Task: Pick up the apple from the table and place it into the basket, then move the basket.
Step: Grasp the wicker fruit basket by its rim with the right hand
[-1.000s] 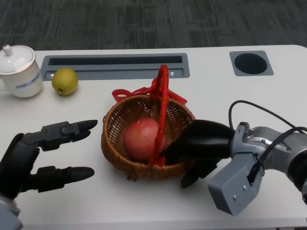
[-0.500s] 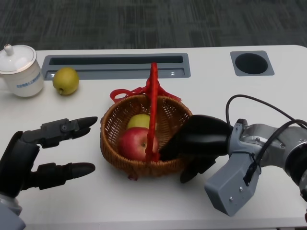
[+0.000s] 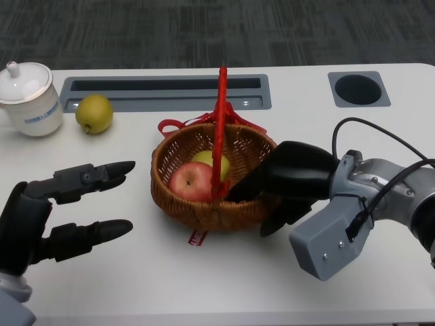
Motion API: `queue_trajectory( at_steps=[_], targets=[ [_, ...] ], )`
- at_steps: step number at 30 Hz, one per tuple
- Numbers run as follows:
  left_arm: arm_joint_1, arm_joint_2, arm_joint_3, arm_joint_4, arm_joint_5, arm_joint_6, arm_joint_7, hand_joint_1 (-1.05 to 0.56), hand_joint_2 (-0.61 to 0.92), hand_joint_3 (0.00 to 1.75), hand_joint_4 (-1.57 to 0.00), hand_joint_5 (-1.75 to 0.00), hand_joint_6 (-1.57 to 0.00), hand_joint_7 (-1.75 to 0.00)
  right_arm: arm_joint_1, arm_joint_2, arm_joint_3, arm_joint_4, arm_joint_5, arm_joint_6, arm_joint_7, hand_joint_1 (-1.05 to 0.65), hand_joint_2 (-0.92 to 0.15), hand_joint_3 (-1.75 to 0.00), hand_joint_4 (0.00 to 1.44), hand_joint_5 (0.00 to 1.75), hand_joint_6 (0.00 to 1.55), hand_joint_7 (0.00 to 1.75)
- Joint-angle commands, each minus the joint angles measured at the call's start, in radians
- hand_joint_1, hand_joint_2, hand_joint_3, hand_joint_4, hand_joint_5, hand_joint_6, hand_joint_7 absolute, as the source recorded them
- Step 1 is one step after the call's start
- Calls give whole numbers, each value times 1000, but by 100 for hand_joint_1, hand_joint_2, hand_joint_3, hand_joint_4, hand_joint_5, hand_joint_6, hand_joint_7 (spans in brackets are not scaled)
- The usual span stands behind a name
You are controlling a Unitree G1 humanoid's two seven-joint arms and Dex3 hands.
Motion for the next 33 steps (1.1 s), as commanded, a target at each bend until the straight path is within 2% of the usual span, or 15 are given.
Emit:
queue_trajectory(
  at_steps=[1,5,7,9,11,13,16,18,22,24,25,28,29,31,33],
  targets=[
    [-13,10,16,18,15,-26,26,-29,82,1,-97,-2,-90,-2,-26,-27,-28,0,38,-20,31,-21,-84,-4,100,2,94,3],
    [-12,10,18,5,18,-19,36,-30,83,0,-97,-2,-91,-2,-34,-42,-2,-24,-4,-19,1,-14,-87,-3,120,11,113,6],
    [-10,11,20,-8,23,-10,41,-32,83,0,-97,-2,-91,-2,-37,-46,16,-32,-31,-20,-27,-22,-82,-1,128,30,126,6],
    [-7,13,22,-20,30,-2,46,-34,84,1,-97,-1,-91,-2,-38,-48,35,-34,-59,-16,-64,-33,-79,-1,115,87,138,5],
    [-3,14,22,-33,38,7,50,-36,84,1,-97,-1,-91,-1,-36,-47,51,-32,-84,-14,-107,-35,-82,-1,94,146,141,5],
    [3,12,22,-45,41,14,52,-37,84,0,-97,-1,-91,-1,-30,-44,59,-25,-98,-19,-150,-32,-85,-2,85,167,141,5],
    [6,8,21,-50,34,14,53,-37,84,0,-98,-1,-93,-2,-26,-39,65,-18,-111,-18,-192,-31,-87,-2,82,174,141,6],
    [7,7,21,-51,30,13,52,-38,84,0,-98,-1,-93,-2,-30,-36,60,-11,-104,-14,-178,-31,-86,-1,82,169,140,8],
    [16,5,19,-67,25,24,49,-37,84,0,-98,-1,-93,-1,-30,-34,42,1,-80,-19,-148,-33,-80,-1,91,138,137,11],
    [18,3,19,-71,27,25,51,-36,84,0,-98,-1,-94,-1,-17,-32,24,9,-58,-41,-152,-28,-82,-1,92,125,132,9],
    [18,3,19,-70,29,23,53,-36,84,0,-98,-1,-94,-1,-10,-28,11,17,-39,-51,-138,-24,-84,-1,92,108,126,7],
    [18,2,20,-72,38,18,58,-35,84,0,-99,-1,-95,-1,-3,-14,-37,41,41,-47,2,-12,-90,-1,84,28,88,1],
    [18,1,20,-75,37,20,58,-34,84,0,-99,-1,-95,-1,-3,-11,-50,44,64,-40,48,-9,-91,-1,79,13,78,1],
    [20,-2,19,-82,33,26,56,-33,84,0,-99,-1,-94,-1,-5,-10,-65,39,92,-23,112,-2,-91,-1,74,3,69,0],
    [19,-4,18,-82,32,25,55,-32,84,0,-99,-1,-94,-1,-6,-12,-72,29,104,-11,148,-4,-92,-3,85,8,75,3]
  ],
)
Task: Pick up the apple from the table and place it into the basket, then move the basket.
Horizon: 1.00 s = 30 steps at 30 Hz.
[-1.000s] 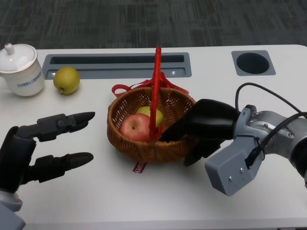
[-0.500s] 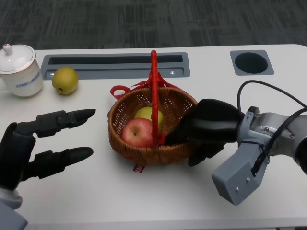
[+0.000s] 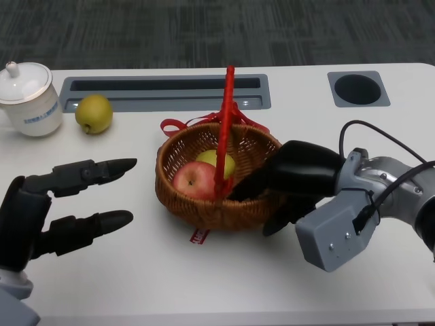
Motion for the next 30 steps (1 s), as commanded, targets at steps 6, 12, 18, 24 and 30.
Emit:
queue_trajectory(
  at_steps=[6,12,18,24,30],
  targets=[
    [5,-1,9,-12,2,0,19,-31,84,0,-100,-1,-96,-1,-10,-34,5,-39,-27,3,-62,-23,-88,-2,114,78,131,6],
    [13,-9,9,-33,-1,18,21,-33,85,0,-100,-1,-96,-1,-49,-41,99,-33,-180,85,-304,-29,-92,-16,83,172,73,154],
    [22,-22,13,-50,5,20,30,-34,85,0,-100,-1,-96,-1,-84,-35,148,40,-239,212,-362,-28,-92,-12,78,175,70,149],
    [38,-27,19,-66,19,15,46,-35,85,0,-101,-1,-97,-1,-98,-21,155,90,-237,359,-318,-27,-91,-5,79,175,68,155],
    [55,-31,20,-83,15,11,52,-36,86,0,-103,-2,-97,-1,-102,-15,162,103,-239,418,-297,-33,-91,-1,81,175,80,118]
  ],
)
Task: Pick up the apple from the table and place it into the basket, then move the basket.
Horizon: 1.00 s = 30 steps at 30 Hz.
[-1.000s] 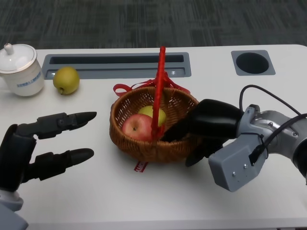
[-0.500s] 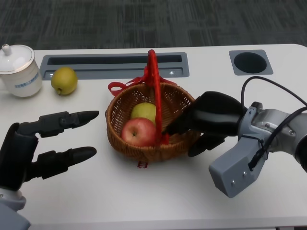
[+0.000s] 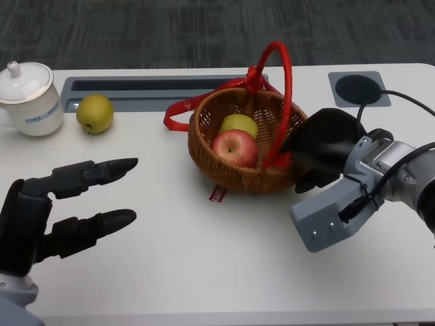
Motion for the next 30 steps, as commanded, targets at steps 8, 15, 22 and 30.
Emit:
queue_trajectory(
  at_steps=[8,15,22,30],
  targets=[
    [44,-4,10,-41,8,-5,26,-34,86,0,-103,-1,-97,0,-23,-7,15,26,7,73,39,-27,-87,-1,79,175,68,142],
    [70,-5,12,-54,16,-25,36,-35,86,0,-105,-2,-98,-1,-60,-13,-20,44,34,235,136,-21,-88,0,71,175,50,170],
    [123,-11,19,-102,16,-32,41,-35,86,0,-105,-2,-98,-1,-71,-40,-70,50,71,318,202,-34,-83,0,91,93,103,13],
    [187,-7,20,-145,9,-37,35,-34,85,0,-104,-1,-98,0,-52,-71,-139,51,119,376,196,-27,-83,0,91,69,109,1]
  ],
)
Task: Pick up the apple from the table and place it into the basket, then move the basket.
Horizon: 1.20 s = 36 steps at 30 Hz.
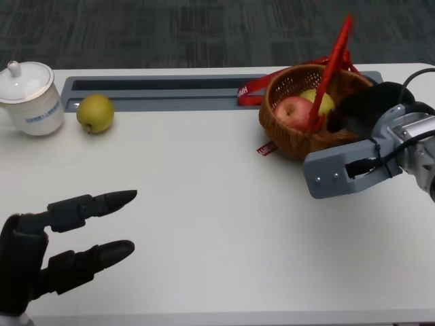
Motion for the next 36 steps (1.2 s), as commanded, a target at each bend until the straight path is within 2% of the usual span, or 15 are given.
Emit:
queue_trajectory(
  at_steps=[1,6,9,11,15,16,18,19,22,23,27,36],
  targets=[
    [38,11,14,-39,-7,-7,7,-35,85,0,-104,-1,-98,0,7,-40,-48,7,45,34,-9,-29,-83,0,93,65,110,1],
    [67,22,12,-52,-27,-23,-7,-36,85,0,-105,-1,-99,-1,34,-49,-78,11,67,74,22,-34,-82,0,100,41,107,0],
    [74,34,10,-42,-40,-39,-19,-36,84,0,-106,-1,-100,-1,40,-41,-94,15,80,132,68,-38,-85,0,94,41,100,1],
    [74,37,8,-35,-43,-48,-21,-36,84,0,-106,-2,-101,-1,43,-37,-107,15,91,156,89,-42,-87,0,91,31,97,1],
    [73,38,1,-31,-46,-43,-27,-36,84,0,-107,-2,-101,-1,73,-60,-149,5,126,72,48,-36,-86,-1,99,18,104,3],
    [70,39,-3,-27,-50,-44,-31,-36,84,0,-107,-1,-101,-1,80,-67,-155,4,131,55,47,-34,-87,-1,99,16,101,2],
    [61,40,-9,-16,-60,-47,-39,-35,84,0,-107,-1,-101,-1,87,-75,-160,4,134,33,54,-35,-86,-1,87,10,87,1],
    [56,39,-11,-11,-64,-47,-42,-36,84,0,-106,-1,-101,-1,88,-78,-159,5,132,27,58,-40,-84,0,75,6,75,0],
    [43,36,-15,-3,-67,-42,-48,-36,84,0,-106,-1,-101,-1,90,-81,-163,5,135,16,69,-70,-77,0,39,1,45,0],
    [38,35,-16,0,-67,-41,-50,-36,84,0,-105,0,-100,0,91,-82,-168,4,140,4,67,-78,-76,0,34,1,39,0],
    [15,33,-20,15,-62,-46,-53,-35,84,0,-105,0,-100,0,96,-93,-203,-4,170,-70,36,-94,-75,0,32,1,27,0],
    [-13,32,-35,38,-63,-44,-61,-35,84,0,-104,0,-100,0,78,-124,-239,-19,204,-174,17,-99,-81,-1,27,0,16,0]
  ],
)
